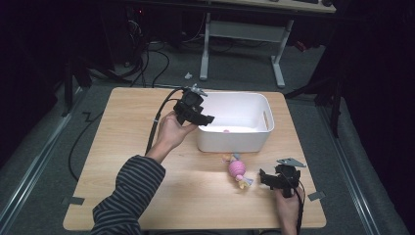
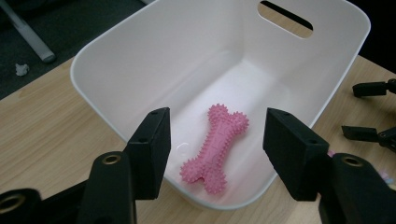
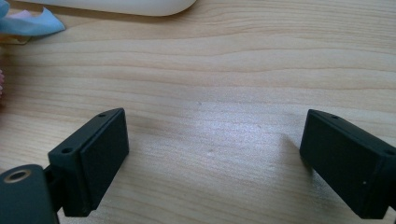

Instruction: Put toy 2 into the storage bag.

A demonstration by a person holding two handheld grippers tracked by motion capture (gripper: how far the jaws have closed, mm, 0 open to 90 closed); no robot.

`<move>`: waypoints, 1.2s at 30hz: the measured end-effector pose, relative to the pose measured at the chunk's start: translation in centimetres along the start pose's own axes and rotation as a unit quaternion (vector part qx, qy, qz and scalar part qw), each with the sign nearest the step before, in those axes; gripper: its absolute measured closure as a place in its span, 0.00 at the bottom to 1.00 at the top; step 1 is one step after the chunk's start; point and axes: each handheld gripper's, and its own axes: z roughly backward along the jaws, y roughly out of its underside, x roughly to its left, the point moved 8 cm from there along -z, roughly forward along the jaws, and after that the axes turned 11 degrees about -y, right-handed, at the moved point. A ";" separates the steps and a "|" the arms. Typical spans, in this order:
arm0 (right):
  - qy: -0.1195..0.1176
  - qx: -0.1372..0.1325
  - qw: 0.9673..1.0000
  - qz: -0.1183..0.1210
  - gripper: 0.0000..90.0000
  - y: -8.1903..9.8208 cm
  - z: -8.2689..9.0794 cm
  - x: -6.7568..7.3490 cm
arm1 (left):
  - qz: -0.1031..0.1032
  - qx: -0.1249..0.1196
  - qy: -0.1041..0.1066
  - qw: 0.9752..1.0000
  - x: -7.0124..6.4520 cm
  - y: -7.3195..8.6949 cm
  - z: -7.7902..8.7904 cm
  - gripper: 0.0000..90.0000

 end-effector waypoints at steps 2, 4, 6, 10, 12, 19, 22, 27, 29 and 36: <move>0.000 0.000 1.000 0.000 0.09 0.0 0.0 0.0 | 0.009 -0.003 0.001 1.000 0.4 0.4 0.5 0.47; 0.000 0.000 1.000 0.001 0.09 0.0 0.0 0.0 | 0.015 -0.002 0.000 1.000 0.9 0.7 0.9 0.47; 0.000 0.000 1.000 0.001 0.09 0.0 0.0 0.0 | 0.017 -0.003 -0.001 1.000 1.1 1.1 1.4 0.47; 0.000 0.000 1.000 0.001 0.09 0.0 0.0 0.0 | 0.019 -0.009 -0.006 1.000 1.6 1.8 2.4 0.47; 0.000 0.000 1.000 0.000 0.09 0.0 0.0 0.0 | 0.021 -0.010 -0.013 1.000 1.9 2.3 2.8 0.46; 0.000 0.000 1.000 -0.001 0.09 0.0 0.0 0.0 | 0.035 -0.008 -0.021 0.999 2.7 4.3 3.7 0.46; -0.001 0.001 1.000 0.000 0.09 0.0 0.0 0.0 | 0.040 -0.008 -0.020 0.999 3.0 4.9 4.0 0.46; 0.000 0.000 1.000 0.001 0.09 0.0 0.0 0.0 | 0.041 -0.005 -0.020 0.999 3.3 5.8 3.9 0.46; 0.000 -0.001 1.000 0.000 0.09 0.0 0.0 0.0 | 0.043 -0.007 -0.021 0.999 3.3 6.1 4.0 0.45; 0.000 -0.001 1.000 0.000 0.09 0.0 0.0 0.0 | 0.050 -0.014 -0.026 0.998 3.3 7.3 4.7 0.45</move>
